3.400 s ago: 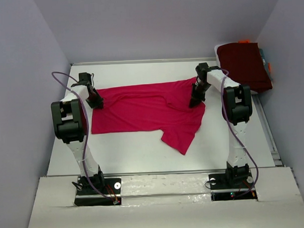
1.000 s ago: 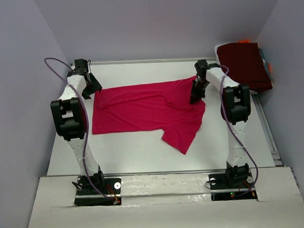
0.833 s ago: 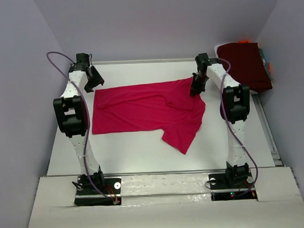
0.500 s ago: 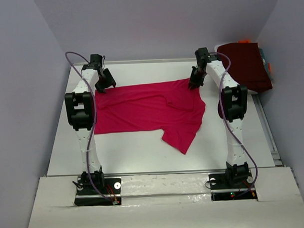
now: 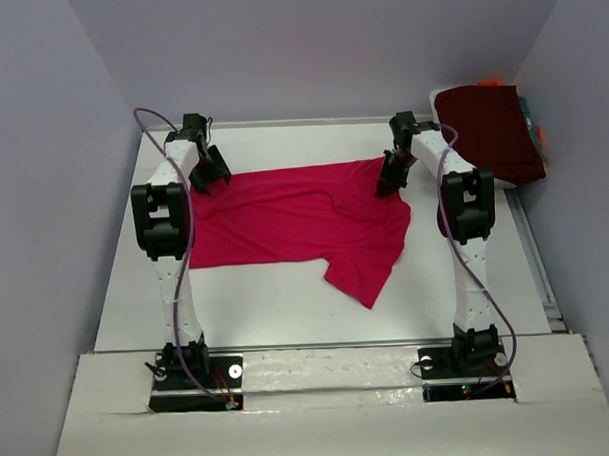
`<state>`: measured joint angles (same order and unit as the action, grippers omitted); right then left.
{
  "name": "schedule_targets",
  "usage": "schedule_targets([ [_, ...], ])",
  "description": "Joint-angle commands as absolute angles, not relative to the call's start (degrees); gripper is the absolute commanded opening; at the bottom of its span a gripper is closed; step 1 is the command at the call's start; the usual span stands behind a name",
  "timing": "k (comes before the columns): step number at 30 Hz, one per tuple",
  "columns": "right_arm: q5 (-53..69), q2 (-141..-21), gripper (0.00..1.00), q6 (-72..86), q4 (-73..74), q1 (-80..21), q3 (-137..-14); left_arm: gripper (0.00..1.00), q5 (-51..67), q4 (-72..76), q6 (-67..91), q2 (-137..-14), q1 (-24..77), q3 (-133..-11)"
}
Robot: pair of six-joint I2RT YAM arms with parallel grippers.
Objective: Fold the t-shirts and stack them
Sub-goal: Grap the side of the flattened tshirt closest away from the robot with both arms
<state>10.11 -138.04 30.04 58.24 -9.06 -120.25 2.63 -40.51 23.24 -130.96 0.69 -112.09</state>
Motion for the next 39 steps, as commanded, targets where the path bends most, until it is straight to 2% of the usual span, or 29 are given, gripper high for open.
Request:
schedule_targets([
  [1,9.2,-140.8,0.23,29.4,59.4,-9.1,-124.0,0.68,0.5,-43.2,22.5,-133.4,1.0,-113.8],
  [12,8.6,-149.0,0.23,29.3,59.8,-8.6,-134.7,0.68,-1.3,-43.8,23.1,-142.0,1.0,-123.5],
  [26,8.4,-153.0,0.24,29.5,50.1,-6.0,-142.4,0.69,-0.4,-33.1,23.8,-145.5,0.4,-129.1],
  [31,8.6,-153.1,0.29,28.9,45.1,-6.0,-144.1,0.76,2.6,-27.4,25.7,-144.9,0.4,-129.9],
  [35,9.1,-152.1,0.36,27.3,42.4,-6.0,-144.2,0.83,4.5,-22.1,26.8,-143.2,0.4,-128.6],
  [39,9.4,-148.9,0.43,26.0,40.5,-6.0,-143.7,0.83,4.7,-16.4,27.6,-138.3,0.4,-126.0],
])
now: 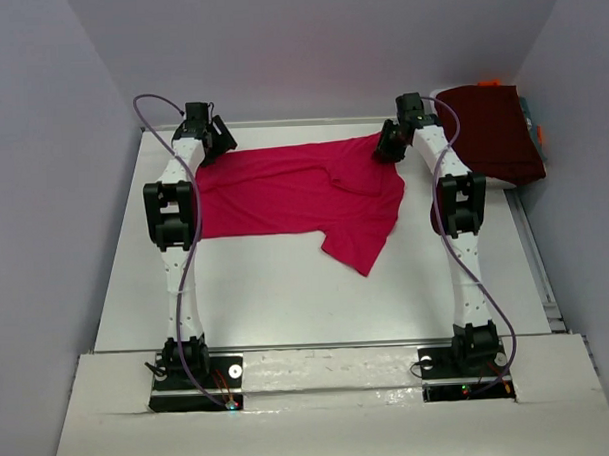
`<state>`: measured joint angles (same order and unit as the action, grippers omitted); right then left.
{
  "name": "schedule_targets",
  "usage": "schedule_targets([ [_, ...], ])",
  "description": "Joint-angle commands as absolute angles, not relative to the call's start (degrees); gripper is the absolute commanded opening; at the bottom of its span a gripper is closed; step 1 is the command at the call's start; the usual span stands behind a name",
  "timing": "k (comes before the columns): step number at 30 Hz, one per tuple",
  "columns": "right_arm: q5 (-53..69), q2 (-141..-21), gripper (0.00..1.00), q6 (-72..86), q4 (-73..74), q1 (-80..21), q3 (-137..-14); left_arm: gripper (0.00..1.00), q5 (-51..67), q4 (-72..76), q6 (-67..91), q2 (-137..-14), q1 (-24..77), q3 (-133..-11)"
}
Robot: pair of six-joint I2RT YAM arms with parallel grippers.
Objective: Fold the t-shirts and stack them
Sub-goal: Grap the side of the flattened tshirt closest away from the robot with both arms
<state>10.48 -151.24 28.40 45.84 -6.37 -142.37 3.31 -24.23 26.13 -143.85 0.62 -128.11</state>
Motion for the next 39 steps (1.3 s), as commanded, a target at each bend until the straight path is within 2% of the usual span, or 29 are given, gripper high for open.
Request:
schedule_targets([
  [1,9.5,-147.6,0.46,25.9,39.9,-6.0,-142.8,0.83,4.9,-15.3,27.3,-136.9,0.4,-124.4],
  [5,10.2,-139.4,0.5,26.5,39.3,-6.0,-138.6,0.84,3.5,-14.1,24.6,-129.3,1.1,-121.7],
  [10,13.8,-128.2,0.5,29.3,44.5,-6.5,-132.4,0.84,-1.5,-21.3,26.4,-118.7,1.6,-118.1],
  [13,15.3,-120.0,0.5,29.8,45.7,-7.7,-122.2,0.84,-4.8,-22.6,27.9,-110.3,2.1,-106.4],
  [15,15.6,-114.1,0.5,30.1,46.1,-8.6,-111.0,0.84,-4.8,-23.5,29.4,-104.3,2.1,-100.8],
  [23,18.9,-101.3,0.46,29.1,46.0,-8.6,-77.0,0.84,-3.7,-27.0,30.0,-90.4,2.1,-72.4],
  [28,19.6,-99.1,0.46,28.7,44.9,-8.6,-68.5,0.84,-2.6,-25.9,28.7,-87.4,2.1,-63.8],
  [39,25.0,-97.3,0.46,32.6,38.5,-12.0,-57.2,0.84,-3.1,-26.1,27.9,-89.3,2.1,-64.3],
])
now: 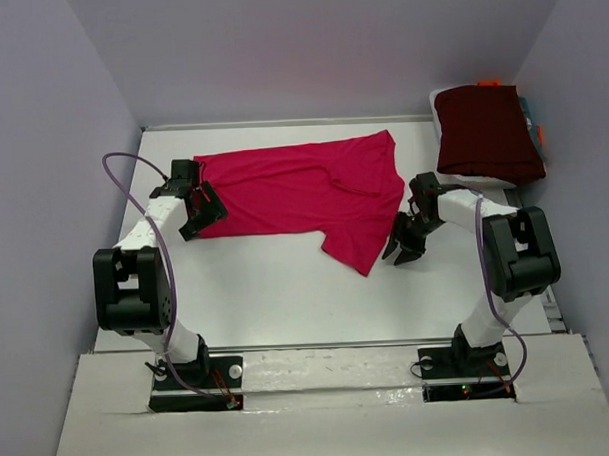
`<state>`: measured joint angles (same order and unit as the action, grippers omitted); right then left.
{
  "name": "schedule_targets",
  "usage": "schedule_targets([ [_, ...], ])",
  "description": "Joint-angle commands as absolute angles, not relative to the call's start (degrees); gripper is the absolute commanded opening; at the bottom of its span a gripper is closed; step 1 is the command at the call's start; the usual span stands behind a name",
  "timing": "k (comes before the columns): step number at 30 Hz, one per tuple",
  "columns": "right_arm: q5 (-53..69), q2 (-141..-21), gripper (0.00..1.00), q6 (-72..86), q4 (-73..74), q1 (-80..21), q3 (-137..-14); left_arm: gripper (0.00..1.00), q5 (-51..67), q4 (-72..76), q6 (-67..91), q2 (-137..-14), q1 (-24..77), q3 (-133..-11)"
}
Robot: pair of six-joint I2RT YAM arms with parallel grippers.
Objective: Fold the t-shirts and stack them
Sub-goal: Grap the side of the flattened tshirt closest away from the robot with both arms
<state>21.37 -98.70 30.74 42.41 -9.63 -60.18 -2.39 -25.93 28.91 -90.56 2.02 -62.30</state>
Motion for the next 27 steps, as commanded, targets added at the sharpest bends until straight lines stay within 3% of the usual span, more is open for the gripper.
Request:
schedule_targets([
  [1,25.5,-97.4,0.46,32.9,37.5,-13.3,-56.6,0.84,-3.3,-26.5,27.9,-89.3,2.1,-64.5],
  [27,29.6,-103.9,0.47,38.2,30.8,-19.7,-56.4,0.84,-3.4,-26.2,27.9,-87.9,2.1,-64.2],
])
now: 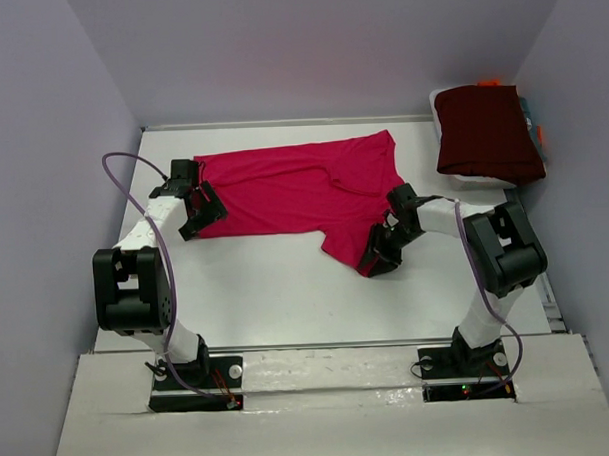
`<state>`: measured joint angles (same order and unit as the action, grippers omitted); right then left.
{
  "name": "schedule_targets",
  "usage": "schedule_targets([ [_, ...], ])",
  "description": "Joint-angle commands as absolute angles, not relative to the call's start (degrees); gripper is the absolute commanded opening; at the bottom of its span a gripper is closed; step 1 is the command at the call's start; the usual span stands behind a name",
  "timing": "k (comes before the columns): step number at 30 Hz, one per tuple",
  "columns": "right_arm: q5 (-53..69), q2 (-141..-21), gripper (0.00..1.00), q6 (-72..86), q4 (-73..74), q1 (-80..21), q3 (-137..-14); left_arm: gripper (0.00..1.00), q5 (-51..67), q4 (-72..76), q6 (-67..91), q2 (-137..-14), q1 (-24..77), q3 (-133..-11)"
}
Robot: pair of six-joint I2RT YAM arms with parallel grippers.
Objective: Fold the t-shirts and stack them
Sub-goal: Grap the side of the flattened tshirt closest away from the robot with both arms
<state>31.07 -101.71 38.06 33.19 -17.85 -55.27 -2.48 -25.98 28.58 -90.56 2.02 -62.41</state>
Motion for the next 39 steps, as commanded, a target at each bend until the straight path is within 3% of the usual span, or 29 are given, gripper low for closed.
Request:
schedule_targets([
  [1,29.6,-104.1,0.47,38.3,30.8,-20.3,-56.6,0.84,-3.4,-26.3,27.9,-88.0,2.1,-64.2],
  [6,29.4,-104.4,0.42,38.6,30.8,-20.3,-56.3,0.84,-3.7,-26.3,27.6,-88.1,2.1,-64.0],
  [11,27.5,-103.7,0.11,38.6,32.3,-20.3,-55.7,0.84,-4.4,-26.2,27.5,-88.0,2.1,-63.5],
  [13,26.9,-103.2,0.07,38.9,32.8,-20.3,-55.5,0.84,-4.7,-26.2,27.6,-88.0,2.1,-63.3],
  [39,19.0,-93.5,0.07,38.2,44.9,-20.3,-60.8,0.84,-5.7,-25.3,28.7,-90.3,-1.4,-58.8],
])
